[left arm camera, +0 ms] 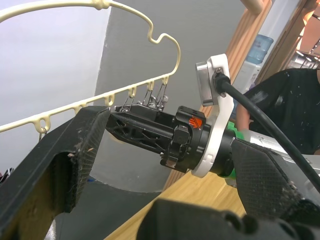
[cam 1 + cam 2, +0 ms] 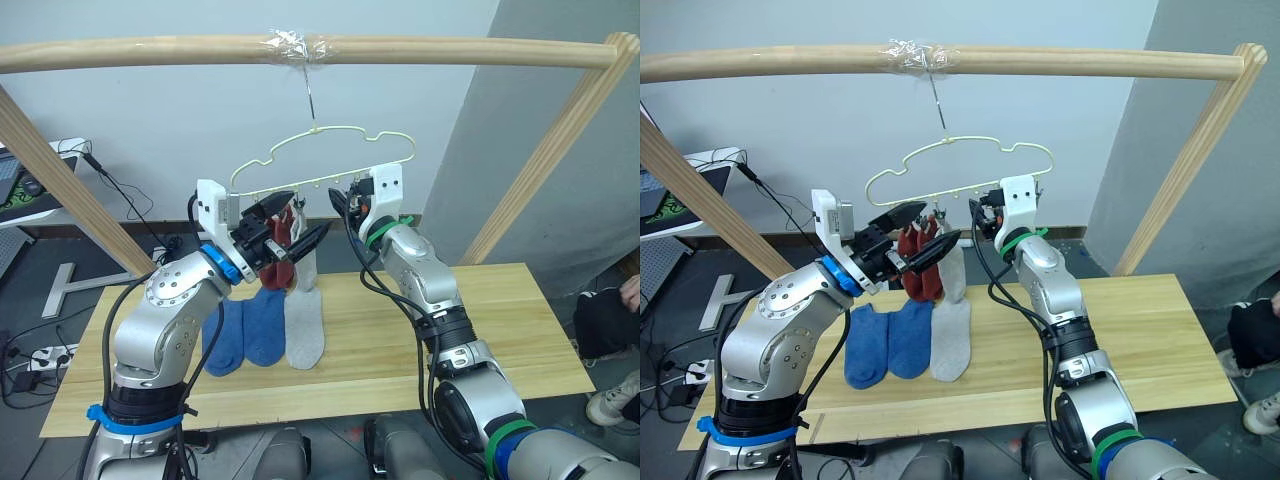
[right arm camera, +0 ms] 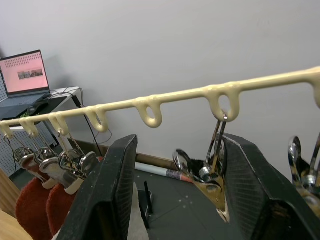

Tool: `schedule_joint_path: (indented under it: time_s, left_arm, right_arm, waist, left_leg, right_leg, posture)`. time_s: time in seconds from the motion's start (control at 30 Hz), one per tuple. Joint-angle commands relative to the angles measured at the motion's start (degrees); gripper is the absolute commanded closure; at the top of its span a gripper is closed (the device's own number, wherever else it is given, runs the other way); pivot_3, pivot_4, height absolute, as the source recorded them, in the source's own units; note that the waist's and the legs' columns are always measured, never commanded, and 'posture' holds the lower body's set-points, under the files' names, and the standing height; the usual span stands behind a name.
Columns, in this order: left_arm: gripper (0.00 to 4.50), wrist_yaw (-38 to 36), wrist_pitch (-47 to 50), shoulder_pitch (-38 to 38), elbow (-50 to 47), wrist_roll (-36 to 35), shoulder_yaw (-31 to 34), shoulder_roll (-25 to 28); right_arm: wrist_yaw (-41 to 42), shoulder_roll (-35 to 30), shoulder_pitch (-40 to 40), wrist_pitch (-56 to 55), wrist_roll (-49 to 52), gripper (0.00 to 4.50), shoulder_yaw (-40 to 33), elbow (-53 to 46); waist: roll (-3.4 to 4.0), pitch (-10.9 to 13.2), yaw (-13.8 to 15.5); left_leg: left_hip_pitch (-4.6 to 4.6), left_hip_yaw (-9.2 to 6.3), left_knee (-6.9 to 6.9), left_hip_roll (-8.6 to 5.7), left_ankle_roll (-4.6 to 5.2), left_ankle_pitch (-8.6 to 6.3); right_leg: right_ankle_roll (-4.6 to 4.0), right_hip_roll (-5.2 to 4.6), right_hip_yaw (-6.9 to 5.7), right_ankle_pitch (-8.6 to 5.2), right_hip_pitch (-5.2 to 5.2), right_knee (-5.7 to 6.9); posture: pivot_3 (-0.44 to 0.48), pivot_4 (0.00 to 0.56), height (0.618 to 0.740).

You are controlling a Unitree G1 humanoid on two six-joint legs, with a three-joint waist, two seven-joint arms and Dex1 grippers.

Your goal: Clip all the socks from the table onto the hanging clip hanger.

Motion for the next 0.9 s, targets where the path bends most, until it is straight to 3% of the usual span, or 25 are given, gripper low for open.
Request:
schedule_joint_path:
  time_s: [0.03, 0.23, 0.33, 0.47, 0.57, 0.77, 0.9]
  left_arm:
    - [0.00, 0.3, -1.3, -0.3, -1.5, 0.1, 0.7, -0.1]
    - [0.00, 0.6, -1.2, -0.3, -1.8, 0.0, 0.7, -0.1]
    - [0.00, 0.7, -1.1, -0.6, -1.7, 0.0, 0.6, -0.2]
    - [0.00, 1.0, -1.0, -0.8, -1.7, 0.0, 0.6, -0.1]
    - [0.00, 1.1, -1.0, -0.5, -1.7, 0.0, 0.4, 0.0]
    - [0.00, 0.2, 0.3, 3.9, -2.2, 0.5, -1.4, 0.6]
    - [0.00, 2.7, -3.3, 9.0, 2.1, 8.6, -4.7, 1.1]
  right_arm:
    - [0.2, 0.2, -1.4, -1.3, 0.2, 1.92, -0.3, -0.9]
    - [0.3, 0.2, -1.4, -1.4, 0.4, 1.92, -0.5, -0.9]
    - [0.5, 0.1, -1.4, -1.3, 0.5, 2.47, -0.6, -0.8]
    - [0.7, 0.0, -1.4, -1.4, 0.6, 3.82, -0.6, -0.6]
    - [0.8, -0.1, -1.4, -1.5, 0.6, 4.48, -0.6, -0.3]
    - [1.6, -1.0, -1.1, -1.3, 0.9, 4.48, -0.8, -0.6]
    - [2.5, -2.4, -0.6, -0.1, 1.4, 4.48, -1.1, -1.6]
  waist:
    - [0.00, 0.0, 0.0]
    - [0.01, 0.0, 0.0]
    - [0.01, 0.0, 0.0]
    - [0.01, 0.0, 0.0]
    - [0.02, 0.0, 0.0]
    - [0.04, 0.0, -0.1]
    - [0.11, 0.1, -0.1]
  left_leg:
    - [0.00, 0.00, 0.00, 0.00, 0.00, 0.00]
    - [0.00, -0.01, 0.00, 0.00, 0.00, 0.00]
    - [0.00, -0.02, 0.00, 0.00, 0.00, 0.00]
    - [0.00, -0.02, 0.00, 0.00, 0.00, 0.00]
    - [0.00, -0.02, 0.00, 0.00, 0.00, 0.00]
    - [0.01, -0.03, -0.01, 0.01, 0.01, 0.00]
    - [0.02, -0.05, -0.03, 0.00, 0.01, -0.01]
  right_leg:
    - [0.00, 0.00, 0.00, 0.00, 0.00, 0.00]
    - [0.00, 0.00, 0.00, 0.00, 0.00, 0.00]
    - [0.00, 0.00, 0.00, 0.00, 0.00, 0.00]
    - [0.01, 0.00, 0.00, 0.00, 0.00, 0.00]
    - [0.01, 0.00, 0.00, 0.00, 0.00, 0.00]
    - [0.01, 0.00, 0.03, -0.01, 0.00, -0.01]
    - [0.01, 0.00, 0.07, -0.01, -0.01, -0.02]
  posture:
    - [0.103, 0.163, 0.740]
    - [0.103, 0.168, 0.740]
    - [0.104, 0.170, 0.740]
    - [0.105, 0.171, 0.740]
    - [0.105, 0.171, 0.740]
    - [0.104, 0.174, 0.740]
    - [0.098, 0.177, 0.740]
